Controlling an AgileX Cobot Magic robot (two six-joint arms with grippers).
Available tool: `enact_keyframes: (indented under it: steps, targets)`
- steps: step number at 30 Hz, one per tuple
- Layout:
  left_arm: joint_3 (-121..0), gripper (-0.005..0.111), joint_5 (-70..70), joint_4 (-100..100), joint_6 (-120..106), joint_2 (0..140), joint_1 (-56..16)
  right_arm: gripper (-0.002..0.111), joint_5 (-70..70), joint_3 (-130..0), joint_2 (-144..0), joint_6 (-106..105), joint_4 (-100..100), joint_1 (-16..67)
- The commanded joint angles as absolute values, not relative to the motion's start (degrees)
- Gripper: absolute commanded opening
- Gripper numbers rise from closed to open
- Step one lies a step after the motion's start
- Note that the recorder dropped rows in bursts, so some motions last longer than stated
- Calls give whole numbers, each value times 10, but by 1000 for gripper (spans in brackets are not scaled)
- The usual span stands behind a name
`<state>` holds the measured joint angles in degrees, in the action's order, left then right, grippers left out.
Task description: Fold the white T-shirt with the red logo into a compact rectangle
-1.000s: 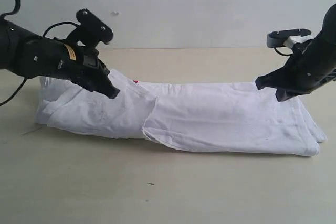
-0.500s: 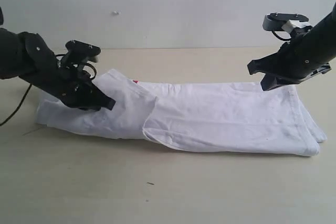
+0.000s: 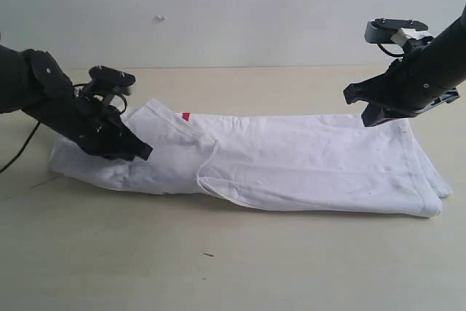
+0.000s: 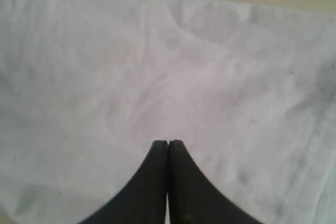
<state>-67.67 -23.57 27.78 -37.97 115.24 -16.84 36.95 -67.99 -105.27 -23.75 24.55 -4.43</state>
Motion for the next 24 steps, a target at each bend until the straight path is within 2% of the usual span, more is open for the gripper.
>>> enact_keyframes:
  steps: [1, 5, 11, 15, 24]
  targets:
    - [-677, 0, -190, 310, -418, 1082, -166, 0, 368, -683, -1048, -244, 248, -46]
    - [-677, 0, -163, 314, -416, 1080, -165, 0, 368, -683, -1048, -244, 248, -46]
    - [-677, 0, -181, 309, -412, 1151, -163, 0, 376, -683, -1048, -244, 248, -46]
    - [-677, 0, -165, 309, -367, 1174, -143, 0, 382, -683, -1048, -244, 248, -46]
    - [-673, 0, -237, 279, -388, 1186, -90, 0, 376, -683, -1048, -244, 248, -46]
